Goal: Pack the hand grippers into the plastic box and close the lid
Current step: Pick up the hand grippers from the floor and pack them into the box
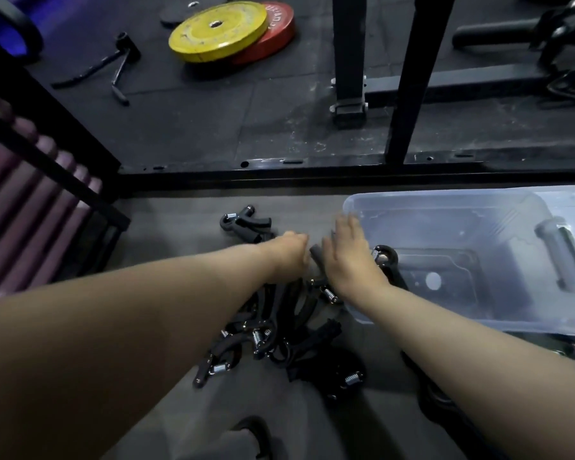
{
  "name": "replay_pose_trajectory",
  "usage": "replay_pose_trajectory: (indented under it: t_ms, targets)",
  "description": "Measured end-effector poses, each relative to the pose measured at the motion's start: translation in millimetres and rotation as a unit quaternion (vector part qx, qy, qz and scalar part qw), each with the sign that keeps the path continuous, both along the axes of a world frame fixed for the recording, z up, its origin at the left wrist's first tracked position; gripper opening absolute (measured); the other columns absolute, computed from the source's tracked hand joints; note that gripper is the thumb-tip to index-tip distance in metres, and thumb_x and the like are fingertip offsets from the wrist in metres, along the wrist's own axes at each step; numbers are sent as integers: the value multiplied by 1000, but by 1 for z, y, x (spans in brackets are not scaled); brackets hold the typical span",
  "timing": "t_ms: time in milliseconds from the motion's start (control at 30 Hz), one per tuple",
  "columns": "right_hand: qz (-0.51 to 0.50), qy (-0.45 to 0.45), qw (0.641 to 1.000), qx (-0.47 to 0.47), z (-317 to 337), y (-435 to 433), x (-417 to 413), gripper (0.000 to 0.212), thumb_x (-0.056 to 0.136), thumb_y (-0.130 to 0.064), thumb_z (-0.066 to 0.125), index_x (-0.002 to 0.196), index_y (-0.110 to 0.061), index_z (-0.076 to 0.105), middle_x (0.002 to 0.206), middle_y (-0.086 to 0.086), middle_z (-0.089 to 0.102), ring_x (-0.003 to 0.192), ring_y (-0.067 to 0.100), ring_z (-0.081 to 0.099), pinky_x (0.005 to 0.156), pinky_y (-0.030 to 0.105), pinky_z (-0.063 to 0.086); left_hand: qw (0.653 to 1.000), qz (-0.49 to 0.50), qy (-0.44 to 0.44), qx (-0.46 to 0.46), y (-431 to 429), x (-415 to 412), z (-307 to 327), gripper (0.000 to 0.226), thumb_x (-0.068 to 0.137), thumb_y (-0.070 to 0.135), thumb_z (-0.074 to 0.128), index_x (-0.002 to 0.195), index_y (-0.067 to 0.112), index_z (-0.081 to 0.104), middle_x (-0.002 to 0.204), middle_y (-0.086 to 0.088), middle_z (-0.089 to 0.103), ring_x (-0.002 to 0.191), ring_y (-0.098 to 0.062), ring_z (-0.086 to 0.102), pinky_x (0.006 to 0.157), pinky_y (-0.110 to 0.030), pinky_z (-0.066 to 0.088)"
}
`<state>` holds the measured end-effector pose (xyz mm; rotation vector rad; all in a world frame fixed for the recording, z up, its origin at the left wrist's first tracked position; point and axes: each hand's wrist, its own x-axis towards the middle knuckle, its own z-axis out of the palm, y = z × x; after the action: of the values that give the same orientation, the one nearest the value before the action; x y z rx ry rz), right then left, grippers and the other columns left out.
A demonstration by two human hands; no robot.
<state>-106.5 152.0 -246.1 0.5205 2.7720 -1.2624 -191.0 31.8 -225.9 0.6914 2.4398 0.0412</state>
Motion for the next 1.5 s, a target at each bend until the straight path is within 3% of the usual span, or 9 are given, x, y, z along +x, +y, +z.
replay_pose_trajectory:
  t_ms: [200, 433, 633, 933, 1067, 1200, 1333, 1433, 1500]
  targets:
    - [54, 23, 996, 70, -18, -1, 4, 48, 101, -15, 36, 146, -2, 27, 160, 6, -24, 150, 29, -7, 121, 41, 11, 982, -116, 4, -146, -44, -26, 23, 33, 94, 29, 43, 118, 12, 59, 119, -11, 64, 107, -32, 60, 94, -36, 48]
    - [51, 24, 998, 40, -17, 1, 8, 48, 101, -19, 40, 146, -6, 31, 161, 1, -21, 151, 25, -1, 119, 36, 13, 999, 24, -24, -42, -59, -12, -30, 43, 85, 23, 55, 127, 15, 52, 127, -9, 58, 117, -30, 56, 98, -36, 46]
    - [46, 21, 998, 41, -23, -4, 5, 35, 99, -18, 40, 133, -10, 40, 162, 1, -18, 149, 30, 7, 117, 48, 22, 927, -357, 99, -61, -63, 23, -60, 78, 81, 15, 61, 151, 25, 26, 153, 2, 32, 144, -20, 25, 115, -35, 24]
    - [53, 24, 998, 23, -18, 2, 10, 29, 100, -20, 40, 129, -14, 42, 162, -2, -18, 145, 35, 16, 113, 45, 27, 885, -417, 196, -71, -80, -1, -63, 39, 91, 23, 51, 129, 29, 51, 139, 3, 47, 140, -20, 32, 118, -37, 19]
    - [50, 18, 998, 15, -15, 2, 12, 38, 101, -20, 39, 138, -14, 38, 161, -5, -21, 150, 26, 4, 115, 38, 20, 941, -271, 202, -24, -101, -7, -42, 39, 92, 16, 48, 131, 23, 47, 130, -2, 51, 128, -28, 44, 112, -37, 27]
    - [51, 23, 998, 8, -13, 2, 12, 42, 100, -21, 40, 141, -12, 36, 162, -4, -20, 150, 22, 0, 118, 36, 15, 978, 60, 190, 55, -108, 0, -25, 28, 94, 32, 52, 117, 16, 50, 117, -11, 59, 108, -36, 57, 87, -43, 46]
    - [53, 18, 998, 9, -4, 4, 24, 41, 99, -21, 45, 139, -12, 41, 163, -3, -15, 148, 27, 14, 116, 38, 25, 916, 351, 96, 169, -94, 10, -14, 40, 99, 40, 45, 121, 7, 50, 113, -15, 61, 103, -35, 59, 83, -35, 45]
    - [90, -3, 995, 52, 3, 7, 39, 49, 99, -22, 47, 146, -18, 34, 163, -3, -17, 144, 35, 25, 111, 40, 31, 800, 517, -62, 298, -81, 18, -3, 37, 100, 42, 43, 107, 6, 51, 78, -10, 56, 57, -21, 56, 50, -30, 54]
    - [118, -21, 991, 61, 7, 12, 44, 59, 99, -24, 47, 153, -20, 23, 162, -3, -19, 147, 32, 21, 113, 40, 29, 768, 529, -119, 340, -75, 23, 1, 33, 100, 42, 44, 96, 10, 50, 71, -5, 51, 47, -13, 49, 43, -27, 51]
